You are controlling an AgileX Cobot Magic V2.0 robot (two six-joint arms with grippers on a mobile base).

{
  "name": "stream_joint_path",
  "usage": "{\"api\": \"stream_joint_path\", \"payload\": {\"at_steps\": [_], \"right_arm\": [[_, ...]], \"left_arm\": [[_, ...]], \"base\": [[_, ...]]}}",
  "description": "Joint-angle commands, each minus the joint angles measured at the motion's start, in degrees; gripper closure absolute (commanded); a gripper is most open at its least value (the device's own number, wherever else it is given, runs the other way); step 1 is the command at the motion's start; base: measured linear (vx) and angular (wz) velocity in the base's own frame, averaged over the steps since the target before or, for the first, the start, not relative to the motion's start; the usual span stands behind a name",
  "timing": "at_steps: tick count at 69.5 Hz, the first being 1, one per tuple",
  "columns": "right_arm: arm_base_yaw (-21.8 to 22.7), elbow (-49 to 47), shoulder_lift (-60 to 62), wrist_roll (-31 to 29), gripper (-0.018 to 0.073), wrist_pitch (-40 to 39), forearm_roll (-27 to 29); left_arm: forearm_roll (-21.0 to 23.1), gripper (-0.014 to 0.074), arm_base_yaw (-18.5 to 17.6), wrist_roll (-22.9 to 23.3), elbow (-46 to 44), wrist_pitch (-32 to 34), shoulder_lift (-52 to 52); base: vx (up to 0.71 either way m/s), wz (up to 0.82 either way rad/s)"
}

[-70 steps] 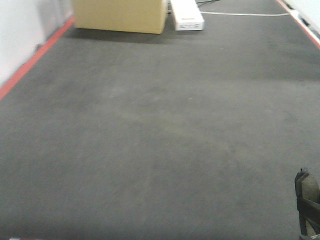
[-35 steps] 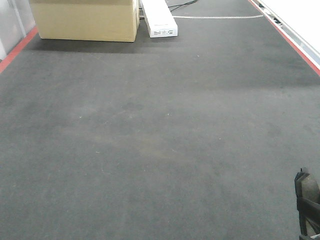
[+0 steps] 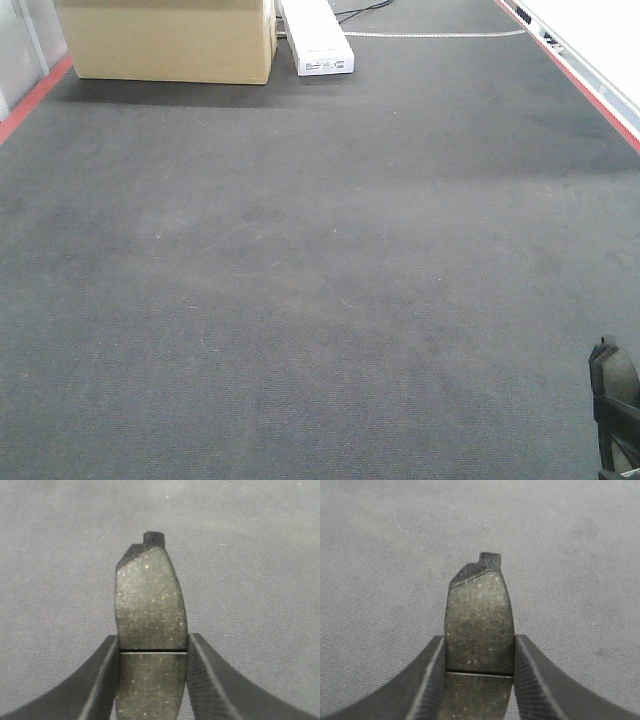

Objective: Move and align brake pads A on conveyor
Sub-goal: 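Hold both brake pads above the conveyor belt surface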

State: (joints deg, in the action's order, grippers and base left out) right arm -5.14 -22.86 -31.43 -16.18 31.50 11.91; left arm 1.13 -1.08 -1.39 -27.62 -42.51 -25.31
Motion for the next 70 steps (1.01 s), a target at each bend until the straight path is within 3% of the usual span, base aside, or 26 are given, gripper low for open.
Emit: {"api": "stream_joint_path", "payload": {"at_steps": [1,54,63,70], "right_arm": [[0.14,-1.76,0.02,-0.37,0.0490,-4.42,0.48],[0.14,-1.76,0.02,-0.37,0.0490,-4.42,0.48],[0.14,-1.76,0.02,-0.37,0.0490,-4.42,0.48],[0.14,-1.76,0.02,-0.37,0.0490,-4.42,0.48]], "left_arm": [[0.35,0.0475,-0.42,0.05,-1.64,5.09,-0.52],[0.49,0.0475,-0.42,0.37,-1.64,5.63,-0.49],[4.93,0.0473,-0.42,-0.11,-1.64,6.02,-0.71],[11.87,0.0470,-0.42,-6.78,-1.89,6.57,-2.36]], "base": [[0.00,0.00],[0.00,0.00],[0.00,0.00],[0.00,0.00]]}}
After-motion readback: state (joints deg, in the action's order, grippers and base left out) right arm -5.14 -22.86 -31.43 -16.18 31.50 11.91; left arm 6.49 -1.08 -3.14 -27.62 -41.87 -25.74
